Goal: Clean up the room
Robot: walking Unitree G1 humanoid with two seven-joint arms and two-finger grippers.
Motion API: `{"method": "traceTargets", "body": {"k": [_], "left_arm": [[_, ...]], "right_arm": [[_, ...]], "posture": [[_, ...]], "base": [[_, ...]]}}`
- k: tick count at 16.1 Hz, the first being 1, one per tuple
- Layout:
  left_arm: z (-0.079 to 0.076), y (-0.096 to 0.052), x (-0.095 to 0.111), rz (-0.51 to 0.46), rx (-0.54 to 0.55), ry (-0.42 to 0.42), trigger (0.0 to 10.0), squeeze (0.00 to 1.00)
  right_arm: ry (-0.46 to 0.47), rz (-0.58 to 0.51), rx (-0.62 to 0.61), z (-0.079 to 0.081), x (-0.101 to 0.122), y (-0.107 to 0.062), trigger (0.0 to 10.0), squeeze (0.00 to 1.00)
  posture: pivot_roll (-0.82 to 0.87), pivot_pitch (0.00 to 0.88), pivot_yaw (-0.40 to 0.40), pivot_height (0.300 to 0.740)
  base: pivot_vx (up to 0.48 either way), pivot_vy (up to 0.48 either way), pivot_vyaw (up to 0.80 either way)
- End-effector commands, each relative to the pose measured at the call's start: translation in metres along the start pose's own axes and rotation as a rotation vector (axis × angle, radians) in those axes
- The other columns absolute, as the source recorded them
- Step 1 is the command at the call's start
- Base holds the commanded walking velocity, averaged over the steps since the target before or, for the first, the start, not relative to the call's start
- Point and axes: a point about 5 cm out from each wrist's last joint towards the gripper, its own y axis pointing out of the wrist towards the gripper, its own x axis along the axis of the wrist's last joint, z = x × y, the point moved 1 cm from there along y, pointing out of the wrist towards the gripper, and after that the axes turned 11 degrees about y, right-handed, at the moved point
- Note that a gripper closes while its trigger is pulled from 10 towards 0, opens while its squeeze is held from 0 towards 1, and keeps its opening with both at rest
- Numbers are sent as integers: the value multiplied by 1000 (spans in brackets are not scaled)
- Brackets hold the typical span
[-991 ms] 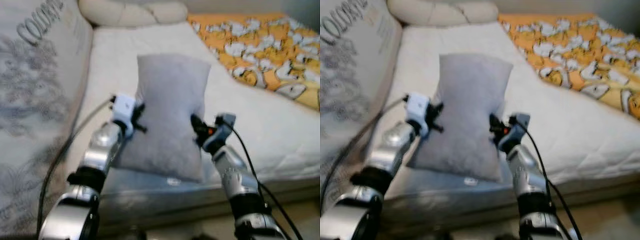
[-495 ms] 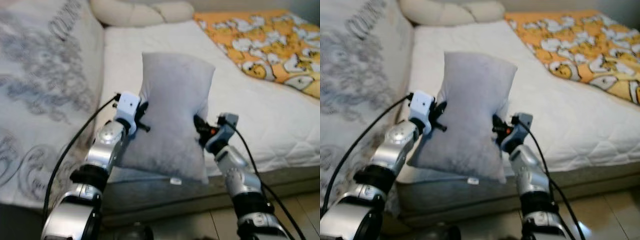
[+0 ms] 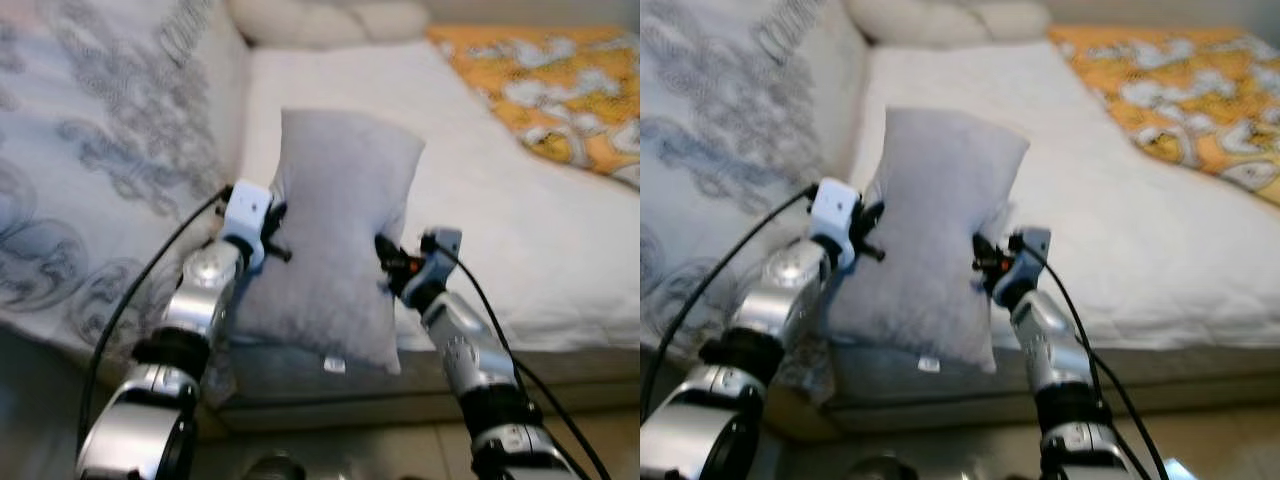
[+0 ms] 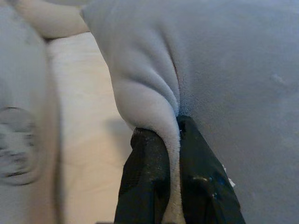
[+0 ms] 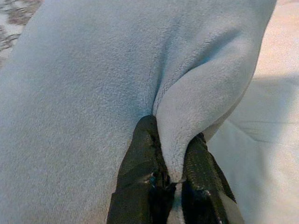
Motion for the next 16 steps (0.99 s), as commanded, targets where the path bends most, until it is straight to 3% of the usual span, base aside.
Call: {"method": "traceTargets", "body": {"k": [1,6,11,16], "left_arm": [[1,4,13,-41,11,17,10000,0],[3,4,11,-34,15,23,10000,0],[5,3,10,-25,25,19,10000,0],[5,4,10,-22,18,22,10000,0]], "right_arm": [[-24,-3,13,0,6,1,10000,0],[-48,13,17,-2,6,1,10000,0],[-79,36,40,1,2,2,10000,0],[-59,21,15,-3,4,1,10000,0]], "posture": [[36,0,34,740],[37,0,33,740],[38,0,32,740],[34,0,38,740]], "base": [[240,0,800],[98,0,0],[277,0,800],[304,0,0]]}}
